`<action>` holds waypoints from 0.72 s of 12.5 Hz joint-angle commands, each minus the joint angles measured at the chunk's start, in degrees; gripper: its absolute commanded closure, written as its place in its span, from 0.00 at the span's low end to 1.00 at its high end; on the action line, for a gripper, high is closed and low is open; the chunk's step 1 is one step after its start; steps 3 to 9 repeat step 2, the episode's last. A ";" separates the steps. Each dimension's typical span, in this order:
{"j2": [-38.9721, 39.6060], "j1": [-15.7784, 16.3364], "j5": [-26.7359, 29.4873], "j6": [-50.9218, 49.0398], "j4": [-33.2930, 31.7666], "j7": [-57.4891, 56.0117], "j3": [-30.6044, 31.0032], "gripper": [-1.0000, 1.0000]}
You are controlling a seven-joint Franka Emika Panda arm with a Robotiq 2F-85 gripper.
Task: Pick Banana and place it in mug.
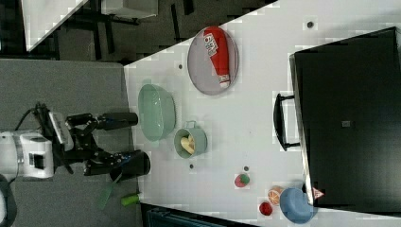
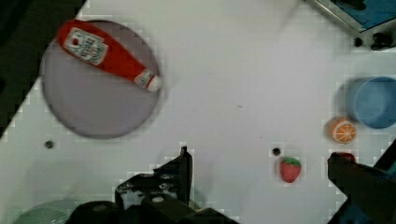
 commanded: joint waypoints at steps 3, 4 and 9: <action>0.09 1.13 -0.12 0.19 -0.45 0.10 -0.75 0.00; 0.09 1.13 -0.12 0.19 -0.45 0.10 -0.75 0.00; 0.09 1.13 -0.12 0.19 -0.45 0.10 -0.75 0.00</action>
